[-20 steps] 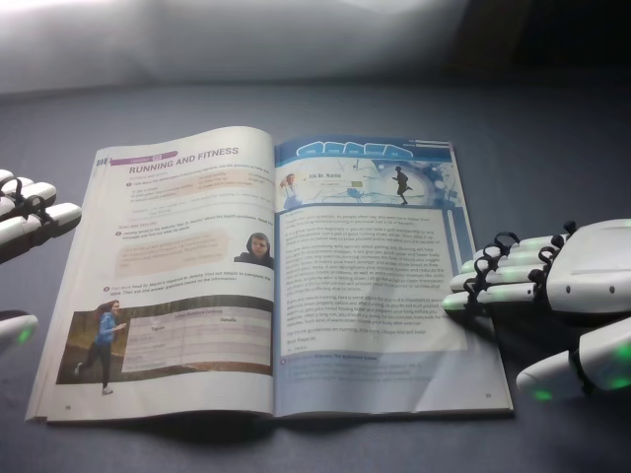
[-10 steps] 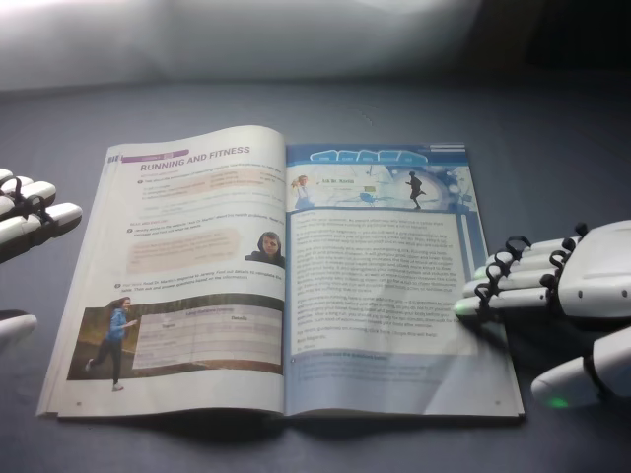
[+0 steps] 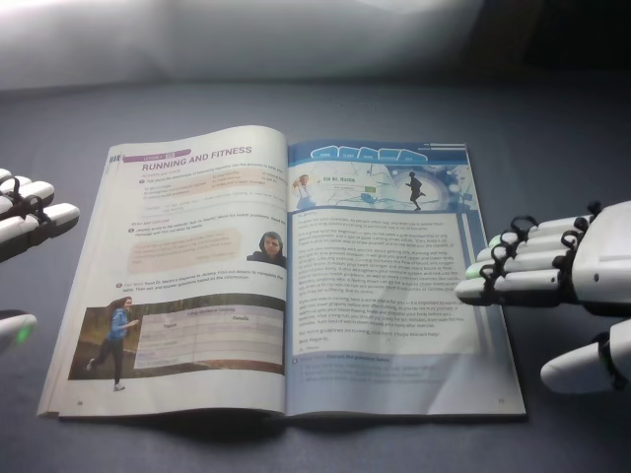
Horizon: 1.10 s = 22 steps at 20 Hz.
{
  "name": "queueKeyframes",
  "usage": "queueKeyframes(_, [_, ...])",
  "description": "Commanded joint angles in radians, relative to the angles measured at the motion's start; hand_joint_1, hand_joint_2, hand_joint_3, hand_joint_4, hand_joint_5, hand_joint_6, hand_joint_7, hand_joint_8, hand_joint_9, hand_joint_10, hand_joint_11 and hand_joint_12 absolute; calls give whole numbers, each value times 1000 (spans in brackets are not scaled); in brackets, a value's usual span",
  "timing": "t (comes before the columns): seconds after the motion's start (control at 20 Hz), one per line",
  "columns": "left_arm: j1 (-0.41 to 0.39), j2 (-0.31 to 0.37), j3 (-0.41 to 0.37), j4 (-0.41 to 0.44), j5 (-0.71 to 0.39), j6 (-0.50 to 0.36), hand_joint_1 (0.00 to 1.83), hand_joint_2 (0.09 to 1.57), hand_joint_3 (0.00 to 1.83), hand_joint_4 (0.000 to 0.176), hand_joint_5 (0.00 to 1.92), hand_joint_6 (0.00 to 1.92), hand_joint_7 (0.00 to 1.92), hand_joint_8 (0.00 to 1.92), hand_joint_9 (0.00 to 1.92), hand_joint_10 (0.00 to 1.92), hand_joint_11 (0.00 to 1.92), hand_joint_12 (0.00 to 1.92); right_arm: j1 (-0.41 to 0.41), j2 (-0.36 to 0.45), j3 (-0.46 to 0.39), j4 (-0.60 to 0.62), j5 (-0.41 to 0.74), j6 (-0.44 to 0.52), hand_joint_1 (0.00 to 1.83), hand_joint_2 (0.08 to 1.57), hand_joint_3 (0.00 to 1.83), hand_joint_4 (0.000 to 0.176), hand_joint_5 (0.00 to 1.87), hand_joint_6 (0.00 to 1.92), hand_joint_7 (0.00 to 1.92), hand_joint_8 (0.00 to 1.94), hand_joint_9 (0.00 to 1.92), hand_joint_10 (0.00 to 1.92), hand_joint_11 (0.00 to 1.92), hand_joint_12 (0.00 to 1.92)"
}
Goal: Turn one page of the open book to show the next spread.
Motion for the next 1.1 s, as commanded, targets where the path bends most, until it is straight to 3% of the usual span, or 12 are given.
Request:
queueKeyframes(0.0, [-2,3,-1,-23,-114,-1,274,1461,0,36,83,1,0,0,0,0,0,0,16,-4,-2,27,51,2,0,1322,7,0,0,0,0,0,0,0,0,0])
queueKeyframes(0.2, [-2,4,-2,-23,-118,-1,275,1458,0,32,94,6,0,0,0,0,0,0,23,-39,13,-9,51,16,0,1326,8,0,26,11,0,0,0,0,0,0])
queueKeyframes(0.25, [-2,5,-2,-23,-120,-1,259,1457,0,45,77,2,0,0,0,0,0,0,23,-51,22,-25,51,35,0,1314,2,0,4,1,0,0,0,0,0,0])
queueKeyframes(0.35, [-1,6,-2,-23,-122,-1,279,1460,0,37,79,3,0,0,0,0,0,0,22,-74,36,-51,51,61,0,1309,0,0,0,0,0,0,0,0,0,0])
queueKeyframes(0.6, [-1,8,-3,-23,-128,-1,324,1457,0,55,72,1,0,0,0,0,0,0,3,-130,69,-66,51,81,0,1302,0,0,67,27,4,2,0,0,0,0])
queueKeyframes(0.65, [0,8,-3,-23,-130,-1,337,1456,0,44,83,4,0,0,0,0,0,0,2,-142,77,-66,51,81,0,1293,0,0,16,5,0,0,0,0,0,0])
queueKeyframes(0.7, [1,9,-3,-23,-133,-1,337,1456,0,44,83,4,0,0,0,0,0,0,2,-158,86,-66,54,81,0,1293,0,0,16,5,0,0,0,0,0,0])
queueKeyframes(0.95, [4,9,-5,-26,-143,-1,295,1458,1,52,63,2,0,0,0,0,0,0,1,-234,137,-10,91,78,0,1288,0,0,0,0,0,0,0,0,0,0])
queueKeyframes(1.05, [10,9,-6,-33,-151,-1,283,1455,0,53,72,4,0,0,0,0,0,0,0,-262,151,55,107,19,0,1292,0,0,0,0,0,0,0,0,0,0])
